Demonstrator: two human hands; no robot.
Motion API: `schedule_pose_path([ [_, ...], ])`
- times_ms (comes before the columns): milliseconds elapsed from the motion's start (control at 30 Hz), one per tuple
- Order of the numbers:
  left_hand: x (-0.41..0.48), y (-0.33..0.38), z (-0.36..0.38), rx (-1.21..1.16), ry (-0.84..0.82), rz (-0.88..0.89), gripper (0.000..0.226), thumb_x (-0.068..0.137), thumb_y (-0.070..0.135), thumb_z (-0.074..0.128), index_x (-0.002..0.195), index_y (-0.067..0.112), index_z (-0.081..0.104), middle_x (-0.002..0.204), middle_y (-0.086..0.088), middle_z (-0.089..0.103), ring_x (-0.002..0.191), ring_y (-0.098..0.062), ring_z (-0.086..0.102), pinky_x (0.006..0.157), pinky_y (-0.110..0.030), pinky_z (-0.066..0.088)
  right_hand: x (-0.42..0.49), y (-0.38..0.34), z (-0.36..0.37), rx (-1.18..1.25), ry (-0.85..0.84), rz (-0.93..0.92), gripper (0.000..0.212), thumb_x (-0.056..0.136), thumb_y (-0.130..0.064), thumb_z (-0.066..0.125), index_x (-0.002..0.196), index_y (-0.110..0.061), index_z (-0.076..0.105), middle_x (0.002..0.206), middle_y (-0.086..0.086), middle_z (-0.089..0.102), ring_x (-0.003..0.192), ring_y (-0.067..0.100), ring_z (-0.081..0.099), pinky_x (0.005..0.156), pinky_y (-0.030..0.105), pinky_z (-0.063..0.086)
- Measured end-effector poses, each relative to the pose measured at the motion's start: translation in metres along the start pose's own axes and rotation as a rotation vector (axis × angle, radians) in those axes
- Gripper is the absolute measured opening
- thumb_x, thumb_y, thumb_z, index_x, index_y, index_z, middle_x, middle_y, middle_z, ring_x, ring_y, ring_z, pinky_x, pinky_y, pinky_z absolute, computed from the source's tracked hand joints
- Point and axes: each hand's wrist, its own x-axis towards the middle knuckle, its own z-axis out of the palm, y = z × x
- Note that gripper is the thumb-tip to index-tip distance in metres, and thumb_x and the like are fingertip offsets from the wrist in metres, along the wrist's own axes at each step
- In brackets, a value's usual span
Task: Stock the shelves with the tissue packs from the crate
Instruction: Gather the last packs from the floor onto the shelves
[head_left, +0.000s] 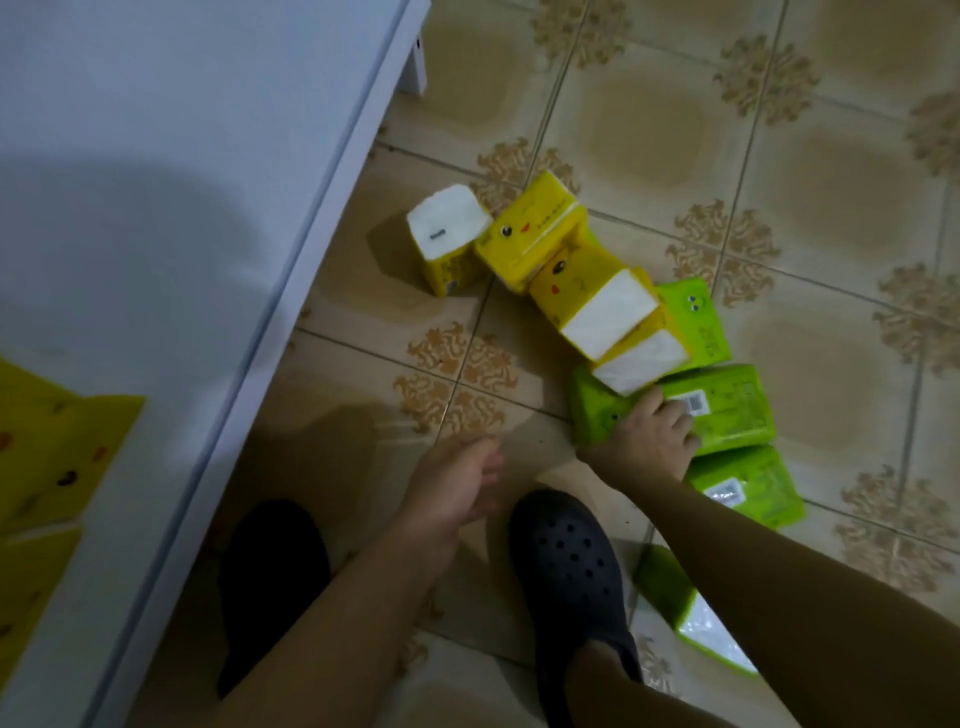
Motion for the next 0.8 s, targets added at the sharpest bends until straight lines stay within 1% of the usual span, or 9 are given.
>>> schedule_pose_path([
  [100, -0.027, 0.007, -0.007, 0.062, 0.024, 0.026, 0.015, 0.099, 0.034, 0.049, 0.107, 0.031, 0.061, 0.110, 0.007, 0.065, 0.105, -0.011, 0.060, 0.086, -0.032, 0.052, -0.016, 0.015, -0.027, 0.173, -0.176, 0.054, 0.109, 0.062, -0.047, 0.084, 0.139, -0.004, 0.020, 0.136, 0.023, 0.034, 0.128, 0.041, 0.035, 0.105, 0.046, 0.034],
  [200, -0.063, 0.016, -0.009, 0.120, 0.068, 0.031, 0.018, 0.096, 0.035, 0.053, 0.105, 0.024, 0.064, 0.109, 0.000, 0.065, 0.102, -0.016, 0.060, 0.085, -0.034, 0.052, -0.039, 0.038, -0.063, 0.255, -0.349, 0.078, 0.108, 0.066, -0.043, 0.084, 0.142, -0.001, 0.019, 0.140, 0.026, 0.033, 0.130, 0.042, 0.038, 0.107, 0.045, 0.037],
  [300, -0.115, 0.032, -0.004, 0.107, 0.088, 0.072, 0.015, 0.094, 0.036, 0.056, 0.100, 0.024, 0.062, 0.110, -0.002, 0.065, 0.101, -0.017, 0.061, 0.081, -0.035, 0.053, -0.077, 0.058, -0.121, 0.350, -0.414, -0.033, 0.114, 0.052, -0.042, 0.088, 0.140, -0.003, 0.027, 0.138, 0.023, 0.038, 0.127, 0.038, 0.043, 0.100, 0.042, 0.044],
  [367, -0.155, 0.046, 0.004, 0.086, 0.068, 0.111, 0.012, 0.093, 0.037, 0.057, 0.098, 0.026, 0.060, 0.112, -0.001, 0.064, 0.098, -0.014, 0.060, 0.070, -0.030, 0.050, -0.107, 0.066, -0.167, 0.383, -0.363, -0.218, 0.123, 0.035, -0.047, 0.080, 0.140, -0.007, 0.031, 0.135, 0.018, 0.040, 0.125, 0.033, 0.044, 0.095, 0.036, 0.044],
  [400, -0.176, 0.053, 0.009, 0.079, 0.051, 0.134, 0.013, 0.093, 0.038, 0.058, 0.099, 0.027, 0.058, 0.112, 0.001, 0.062, 0.098, -0.013, 0.059, 0.068, -0.029, 0.048, -0.123, 0.069, -0.190, 0.394, -0.329, -0.326, 0.125, 0.033, -0.048, 0.079, 0.141, -0.009, 0.030, 0.134, 0.015, 0.039, 0.124, 0.031, 0.044, 0.094, 0.034, 0.042],
  [500, -0.242, 0.074, 0.015, 0.056, -0.017, 0.224, 0.036, 0.088, 0.049, 0.062, 0.116, 0.028, 0.055, 0.110, 0.005, 0.061, 0.098, -0.014, 0.059, 0.078, -0.035, 0.052, -0.171, 0.074, -0.262, 0.386, -0.188, -0.682, 0.121, 0.041, -0.049, 0.079, 0.146, -0.018, 0.026, 0.137, 0.008, 0.035, 0.126, 0.026, 0.040, 0.099, 0.034, 0.039],
  [600, -0.317, 0.097, 0.007, 0.014, -0.063, 0.314, 0.047, 0.083, 0.056, 0.064, 0.120, 0.028, 0.058, 0.110, 0.000, 0.065, 0.092, -0.017, 0.063, 0.073, -0.035, 0.055, -0.221, 0.072, -0.326, 0.358, -0.009, -1.005, 0.112, 0.052, -0.036, 0.087, 0.146, -0.025, 0.027, 0.138, 0.001, 0.039, 0.125, 0.020, 0.041, 0.100, 0.030, 0.037],
  [700, -0.381, 0.115, -0.009, -0.019, -0.132, 0.450, 0.046, 0.080, 0.049, 0.069, 0.117, 0.024, 0.062, 0.108, -0.005, 0.070, 0.092, -0.023, 0.066, 0.075, -0.037, 0.056, -0.276, 0.067, -0.377, 0.299, 0.107, -1.227, 0.107, 0.056, -0.033, 0.085, 0.146, -0.029, 0.028, 0.139, -0.005, 0.038, 0.125, 0.013, 0.040, 0.099, 0.026, 0.037],
  [800, -0.435, 0.124, -0.023, -0.059, -0.095, 0.651, 0.050, 0.082, 0.031, 0.074, 0.125, 0.015, 0.055, 0.113, -0.013, 0.069, 0.089, -0.028, 0.070, 0.065, -0.035, 0.058, -0.324, 0.060, -0.411, 0.224, 0.285, -1.342, 0.104, 0.059, -0.033, 0.080, 0.148, -0.030, 0.027, 0.146, 0.000, 0.028, 0.130, 0.016, 0.034, 0.102, 0.023, 0.032],
])
